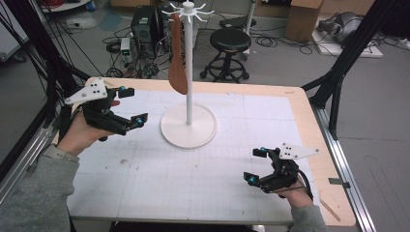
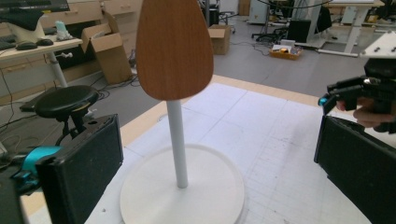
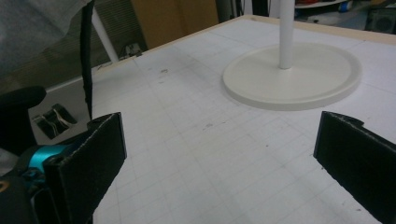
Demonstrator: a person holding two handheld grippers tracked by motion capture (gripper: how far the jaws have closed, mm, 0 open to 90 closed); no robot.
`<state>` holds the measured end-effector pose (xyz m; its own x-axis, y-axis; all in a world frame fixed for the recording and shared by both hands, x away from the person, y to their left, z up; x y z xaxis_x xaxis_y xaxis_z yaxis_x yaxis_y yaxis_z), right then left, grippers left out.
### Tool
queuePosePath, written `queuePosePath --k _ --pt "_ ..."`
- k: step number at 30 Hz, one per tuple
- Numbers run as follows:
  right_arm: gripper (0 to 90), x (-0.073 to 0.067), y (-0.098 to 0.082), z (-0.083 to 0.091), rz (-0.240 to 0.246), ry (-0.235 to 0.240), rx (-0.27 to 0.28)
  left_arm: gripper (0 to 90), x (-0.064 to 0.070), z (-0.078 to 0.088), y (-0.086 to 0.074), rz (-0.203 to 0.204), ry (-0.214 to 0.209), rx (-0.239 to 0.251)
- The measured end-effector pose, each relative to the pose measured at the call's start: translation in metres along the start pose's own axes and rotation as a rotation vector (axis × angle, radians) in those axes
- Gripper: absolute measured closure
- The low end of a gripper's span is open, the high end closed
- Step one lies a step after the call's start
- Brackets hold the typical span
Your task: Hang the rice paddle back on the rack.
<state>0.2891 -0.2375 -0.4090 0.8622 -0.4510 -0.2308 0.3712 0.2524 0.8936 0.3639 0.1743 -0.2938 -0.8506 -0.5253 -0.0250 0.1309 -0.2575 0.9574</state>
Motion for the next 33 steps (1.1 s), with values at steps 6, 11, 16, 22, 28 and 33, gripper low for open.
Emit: queuePosePath --k 6,11,16,22,28,33 --pt "0.9 0.003 0.002 0.002 -0.007 -0.021 0.023 1.7 -0.001 0.004 -0.02 0.024 0.02 -0.01" --pt "0.9 0.004 0.002 0.002 -0.013 -0.025 0.026 1.7 0.0 0.009 -0.031 0.047 0.03 0.004" --pt "0.9 0.005 0.003 0.002 -0.004 -0.03 0.032 1.7 0.001 0.014 -0.041 0.048 0.046 0.002" --pt "0.9 0.008 0.004 0.003 -0.008 -0.038 0.046 1.7 0.009 0.016 -0.051 0.054 0.041 0.003" --pt "0.9 0.009 0.005 0.003 -0.005 -0.044 0.059 1.7 0.013 0.017 -0.061 0.056 0.046 -0.001" --pt "0.9 0.011 0.006 0.002 -0.01 -0.048 0.061 1.7 0.012 0.022 -0.07 0.078 0.059 0.006"
Point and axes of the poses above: each handheld gripper's, and its own axes: z roughly backward along the jaws, y roughly out of its top, x roughly to its right, the point moved 5 cm from there along -z, roughly forward along the jaws, and after that the axes turned 6 degrees about -x, right-handed, at the moved point
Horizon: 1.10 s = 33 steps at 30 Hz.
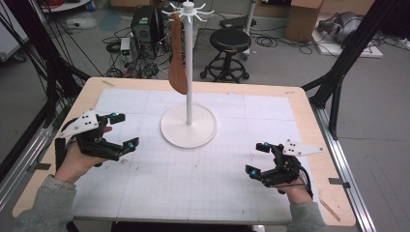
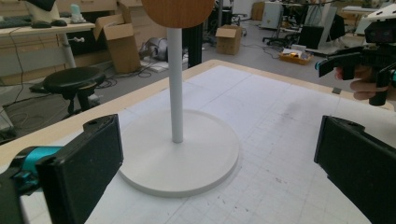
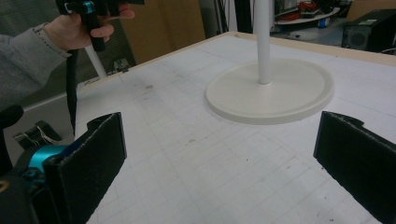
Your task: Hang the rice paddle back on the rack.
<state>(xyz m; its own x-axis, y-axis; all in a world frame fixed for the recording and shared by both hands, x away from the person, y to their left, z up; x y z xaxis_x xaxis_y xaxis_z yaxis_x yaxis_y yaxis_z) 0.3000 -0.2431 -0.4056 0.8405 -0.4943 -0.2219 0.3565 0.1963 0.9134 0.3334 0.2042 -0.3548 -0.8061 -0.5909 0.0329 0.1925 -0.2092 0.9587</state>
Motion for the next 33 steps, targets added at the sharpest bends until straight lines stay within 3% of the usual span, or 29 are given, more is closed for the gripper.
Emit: queuePosePath --k 5,10,15,25,29,33 --pt "0.9 0.002 0.0 0.0 -0.004 -0.009 0.005 1.7 0.0 0.008 -0.008 0.031 0.003 0.013" --pt "0.9 0.002 0.0 0.001 -0.008 -0.015 0.004 1.7 -0.002 0.02 -0.015 0.04 0.033 0.019" --pt "0.9 0.002 0.0 0.0 -0.004 -0.021 -0.001 1.7 -0.006 0.03 -0.022 0.088 0.051 0.052" --pt "0.9 0.001 -0.002 -0.003 0.008 -0.039 -0.022 1.7 -0.011 0.038 -0.04 0.091 0.104 0.043" --pt "0.9 0.002 -0.002 -0.001 0.012 -0.05 -0.015 1.7 -0.013 0.042 -0.045 0.117 0.107 0.054" --pt "0.9 0.002 -0.001 0.0 0.014 -0.059 -0.012 1.7 -0.013 0.043 -0.047 0.11 0.114 0.057"
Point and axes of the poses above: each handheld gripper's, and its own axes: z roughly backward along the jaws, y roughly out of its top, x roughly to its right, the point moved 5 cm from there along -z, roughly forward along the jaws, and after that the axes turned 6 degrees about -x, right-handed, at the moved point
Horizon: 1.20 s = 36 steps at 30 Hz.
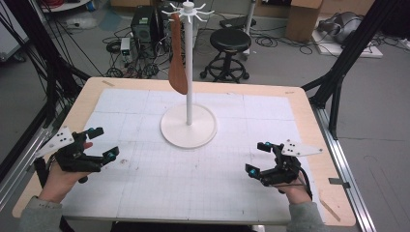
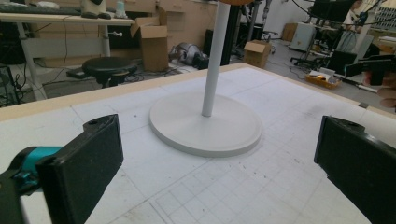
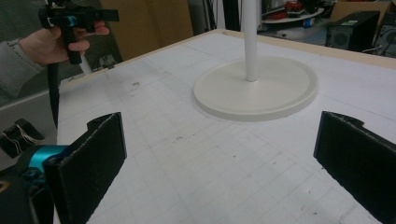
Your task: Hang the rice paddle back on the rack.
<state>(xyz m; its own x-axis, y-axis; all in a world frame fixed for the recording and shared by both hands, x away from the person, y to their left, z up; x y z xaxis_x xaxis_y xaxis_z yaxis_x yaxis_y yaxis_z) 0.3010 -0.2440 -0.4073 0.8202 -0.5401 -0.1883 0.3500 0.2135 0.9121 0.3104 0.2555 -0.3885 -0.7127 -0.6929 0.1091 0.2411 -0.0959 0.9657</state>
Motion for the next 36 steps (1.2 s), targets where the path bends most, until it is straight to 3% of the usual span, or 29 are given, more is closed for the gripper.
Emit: queuePosePath --k 3,14,19,28,36 --pt "0.9 0.0 0.0 0.0 0.009 -0.012 -0.002 1.7 0.0 0.001 -0.002 -0.016 0.009 0.009" --pt "0.9 -0.001 -0.001 0.0 0.026 -0.034 -0.011 1.7 -0.008 0.011 -0.012 -0.014 0.053 0.006" --pt "0.9 0.001 -0.005 0.003 0.009 -0.055 0.002 1.7 -0.016 0.017 -0.017 -0.001 0.086 0.004" --pt "0.9 0.013 -0.009 0.017 -0.017 -0.142 0.063 1.7 -0.027 0.032 -0.015 0.004 0.121 0.043" --pt "0.9 0.024 -0.015 0.04 -0.067 -0.245 0.13 1.7 -0.034 0.032 -0.024 0.023 0.152 0.025"
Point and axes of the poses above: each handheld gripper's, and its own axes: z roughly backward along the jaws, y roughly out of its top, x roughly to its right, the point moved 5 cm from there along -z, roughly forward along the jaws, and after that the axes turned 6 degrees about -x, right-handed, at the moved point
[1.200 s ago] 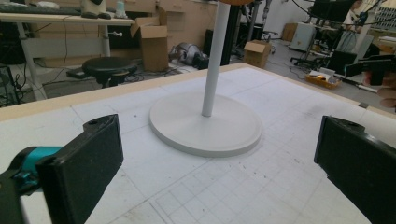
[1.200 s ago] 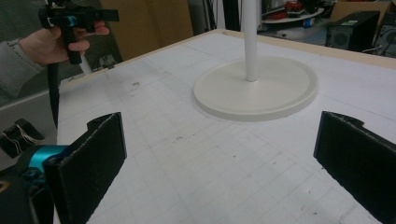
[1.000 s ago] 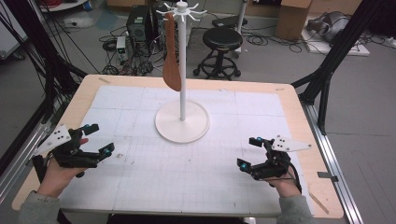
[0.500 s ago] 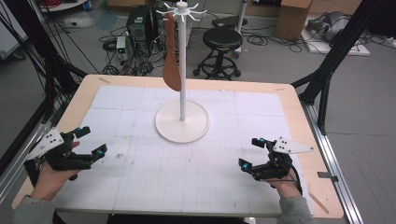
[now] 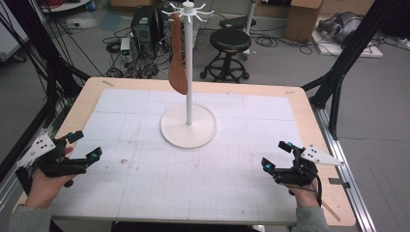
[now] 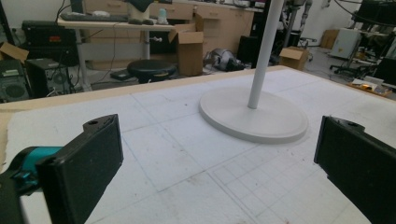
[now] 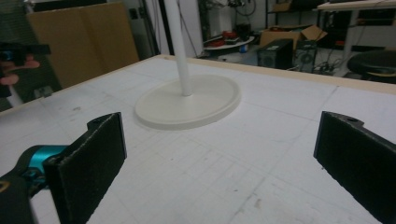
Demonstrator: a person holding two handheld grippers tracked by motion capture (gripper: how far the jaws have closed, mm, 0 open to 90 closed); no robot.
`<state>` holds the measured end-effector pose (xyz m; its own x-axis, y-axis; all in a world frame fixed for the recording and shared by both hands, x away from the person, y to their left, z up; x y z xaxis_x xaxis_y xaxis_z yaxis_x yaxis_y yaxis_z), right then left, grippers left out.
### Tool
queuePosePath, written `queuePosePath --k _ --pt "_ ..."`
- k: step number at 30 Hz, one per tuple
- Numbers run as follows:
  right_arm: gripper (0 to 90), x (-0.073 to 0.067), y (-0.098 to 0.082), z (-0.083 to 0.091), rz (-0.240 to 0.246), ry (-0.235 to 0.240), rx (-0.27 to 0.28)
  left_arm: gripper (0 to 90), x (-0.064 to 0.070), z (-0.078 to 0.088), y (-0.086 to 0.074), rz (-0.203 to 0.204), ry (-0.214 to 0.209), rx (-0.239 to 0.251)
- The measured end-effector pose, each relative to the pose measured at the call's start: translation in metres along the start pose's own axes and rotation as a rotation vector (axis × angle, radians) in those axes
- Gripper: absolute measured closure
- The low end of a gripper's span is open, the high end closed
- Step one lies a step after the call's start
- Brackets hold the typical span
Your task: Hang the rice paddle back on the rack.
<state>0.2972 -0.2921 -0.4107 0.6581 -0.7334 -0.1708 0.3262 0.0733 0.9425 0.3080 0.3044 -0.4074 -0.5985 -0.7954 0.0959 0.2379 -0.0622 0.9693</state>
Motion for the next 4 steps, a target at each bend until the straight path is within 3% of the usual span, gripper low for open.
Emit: queuePosePath --k 4 --pt "0.9 0.0045 0.0004 0.0057 -0.02 -0.02 0.029 1.7 0.0011 -0.0022 -0.0004 -0.007 -0.001 -0.006"
Point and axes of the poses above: each handheld gripper's, and its own axes: z roughly backward along the jaws, y roughly out of its top, x roughly to its right, the point moved 5 cm from there along -z, roughly forward along the jaws, and after that the axes turned 6 degrees about -x, right-handed, at the moved point
